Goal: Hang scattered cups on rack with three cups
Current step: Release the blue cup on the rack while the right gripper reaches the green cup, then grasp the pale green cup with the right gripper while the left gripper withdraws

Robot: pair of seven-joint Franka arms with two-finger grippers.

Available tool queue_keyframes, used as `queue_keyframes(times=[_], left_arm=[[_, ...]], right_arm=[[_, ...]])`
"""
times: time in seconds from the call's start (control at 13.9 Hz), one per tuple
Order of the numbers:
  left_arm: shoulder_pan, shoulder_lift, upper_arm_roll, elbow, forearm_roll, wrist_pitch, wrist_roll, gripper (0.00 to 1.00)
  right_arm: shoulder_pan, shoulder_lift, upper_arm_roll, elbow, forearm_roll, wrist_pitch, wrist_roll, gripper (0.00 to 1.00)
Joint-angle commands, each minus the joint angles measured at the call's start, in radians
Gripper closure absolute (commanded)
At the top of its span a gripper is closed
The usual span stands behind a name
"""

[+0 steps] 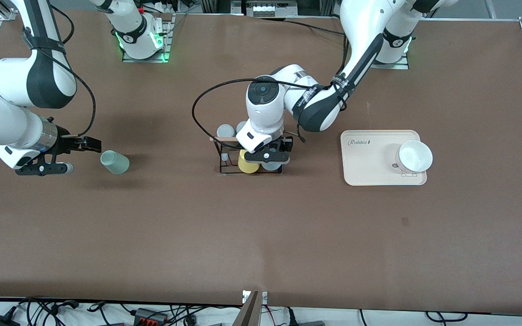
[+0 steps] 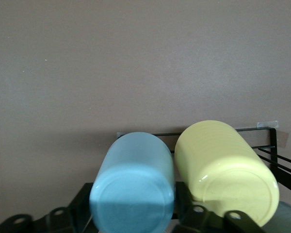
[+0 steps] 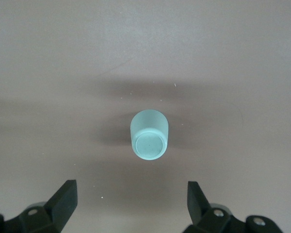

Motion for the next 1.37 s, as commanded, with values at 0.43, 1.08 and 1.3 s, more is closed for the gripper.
queue_keyframes(times=[0.43,1.08,1.3], left_arm=[[0.044,-0.152,-0.017,0.008,0.005,-0.148,0.025,0.00],[0.376,-0.425,-0.017,0.012,-0.154,-0.465,0.356,0.00],[0.453,-0.460,-0.005,0.012,-0.180,-0.534,0.464,0.00]], right_arm=[[0.001,0.007,0.000,-0.116,-0.012,0.157,0.009,0.00],[-0.020,0.136,-0.002,-0.131,-0.006,0.220,0.011,0.00],[-0.022,0.174,-0.002,-0.131,-0.003,0.231,0.013,0.00]])
